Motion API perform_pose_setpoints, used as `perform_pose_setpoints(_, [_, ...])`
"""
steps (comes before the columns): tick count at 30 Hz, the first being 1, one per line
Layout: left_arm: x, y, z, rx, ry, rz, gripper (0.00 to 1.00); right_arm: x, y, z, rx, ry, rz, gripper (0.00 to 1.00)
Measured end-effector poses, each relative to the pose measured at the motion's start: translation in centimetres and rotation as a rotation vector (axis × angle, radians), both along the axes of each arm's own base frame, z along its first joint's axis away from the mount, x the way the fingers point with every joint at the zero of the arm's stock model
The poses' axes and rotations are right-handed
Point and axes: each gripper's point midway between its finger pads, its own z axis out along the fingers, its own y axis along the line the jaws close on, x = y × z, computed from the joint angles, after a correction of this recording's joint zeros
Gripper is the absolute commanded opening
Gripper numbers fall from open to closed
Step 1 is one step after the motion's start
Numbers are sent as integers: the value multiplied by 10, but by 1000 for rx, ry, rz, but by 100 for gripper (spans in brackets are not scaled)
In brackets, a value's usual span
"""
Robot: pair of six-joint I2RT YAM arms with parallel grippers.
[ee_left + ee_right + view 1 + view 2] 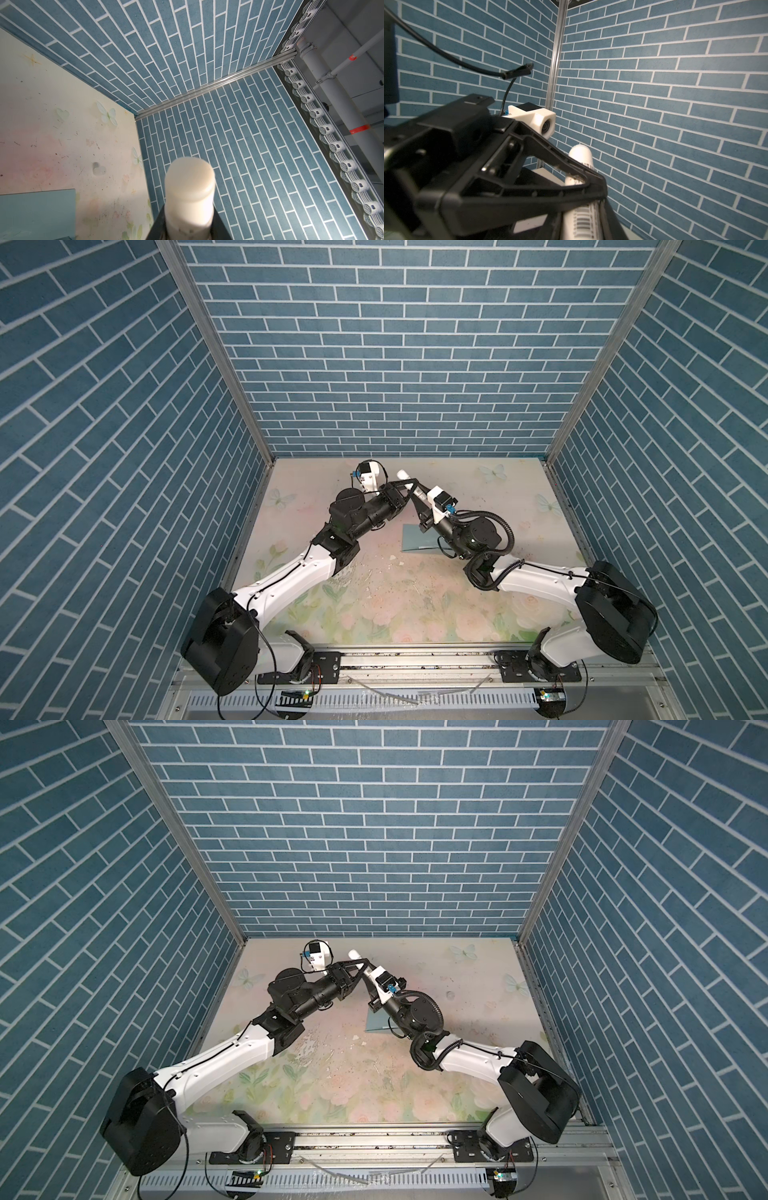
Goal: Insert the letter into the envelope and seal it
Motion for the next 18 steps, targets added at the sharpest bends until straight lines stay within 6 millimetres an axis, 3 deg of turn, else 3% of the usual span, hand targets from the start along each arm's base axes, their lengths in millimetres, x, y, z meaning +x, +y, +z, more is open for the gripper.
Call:
perform_pose_setpoints(4, [-1,0,0,34,-41,-2,60,2,-7,-1,-36,29,-26,0])
perform_pose_setpoints(9, [2,13,2,126,-131,24,75,3,-28,1,-88,73,-56,0])
perform_pose_setpoints(13, [-3,30,8,276,-278,47,79,5,-50,-2,-144,134,-59,0])
perform_pose_setpoints(18, [-25,38,25,541,-595,24,83,3,-65,-14,-244,261,-41,0])
